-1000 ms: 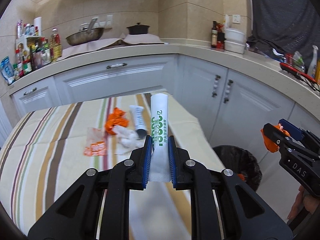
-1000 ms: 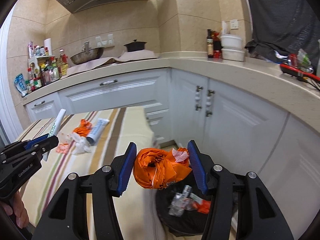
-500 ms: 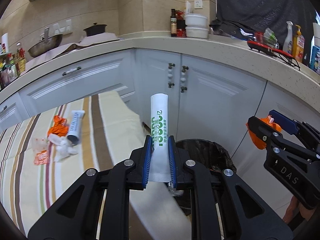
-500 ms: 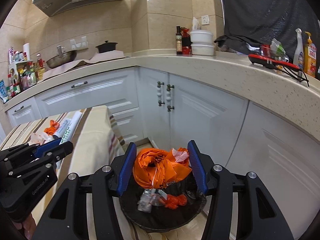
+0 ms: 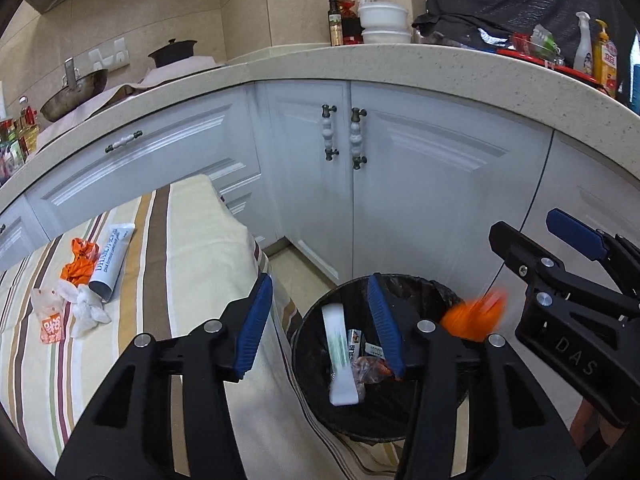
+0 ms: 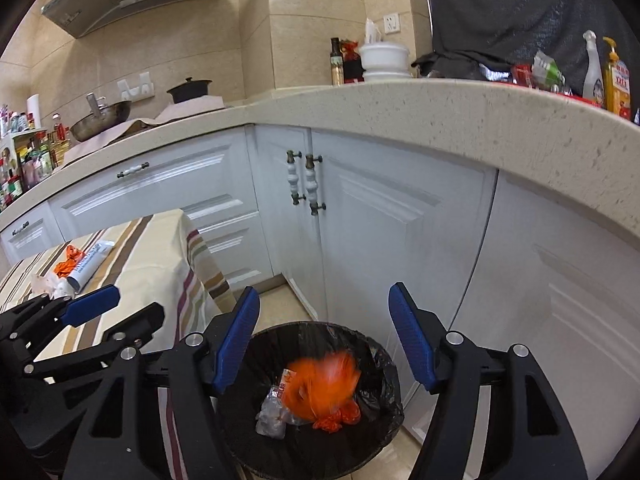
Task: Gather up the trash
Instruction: 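Carry both items over the black bin and open both tools to drop them, then move both open tools back over the remaining trash on the table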
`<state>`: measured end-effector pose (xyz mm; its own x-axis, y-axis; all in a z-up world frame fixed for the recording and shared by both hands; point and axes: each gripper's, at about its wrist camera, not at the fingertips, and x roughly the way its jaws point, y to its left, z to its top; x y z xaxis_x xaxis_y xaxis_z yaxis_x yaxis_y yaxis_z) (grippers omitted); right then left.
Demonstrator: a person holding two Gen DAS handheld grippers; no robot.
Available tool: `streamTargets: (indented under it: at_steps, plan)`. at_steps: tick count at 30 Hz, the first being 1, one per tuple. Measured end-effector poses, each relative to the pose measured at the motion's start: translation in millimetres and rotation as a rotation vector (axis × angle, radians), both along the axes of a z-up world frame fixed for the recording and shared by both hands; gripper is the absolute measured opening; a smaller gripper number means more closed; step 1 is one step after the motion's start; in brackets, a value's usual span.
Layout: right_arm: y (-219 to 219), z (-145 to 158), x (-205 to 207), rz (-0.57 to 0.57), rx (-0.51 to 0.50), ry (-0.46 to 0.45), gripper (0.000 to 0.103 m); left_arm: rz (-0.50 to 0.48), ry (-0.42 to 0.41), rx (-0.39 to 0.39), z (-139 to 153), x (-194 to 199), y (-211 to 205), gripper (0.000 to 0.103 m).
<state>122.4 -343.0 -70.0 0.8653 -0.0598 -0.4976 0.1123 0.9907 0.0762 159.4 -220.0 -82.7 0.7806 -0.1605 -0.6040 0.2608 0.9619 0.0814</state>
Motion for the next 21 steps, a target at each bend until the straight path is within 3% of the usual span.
streamTargets:
  at_steps: [10, 21]
  plan:
    - [14, 12, -9, 0.012, 0.009, -0.016, 0.066, 0.051, -0.021, -0.018, 17, -8, 42, 0.059]
    - [84, 31, -3, 0.145, 0.045, -0.055, 0.066, 0.244, -0.046, -0.033, 37, -27, 150, 0.062]
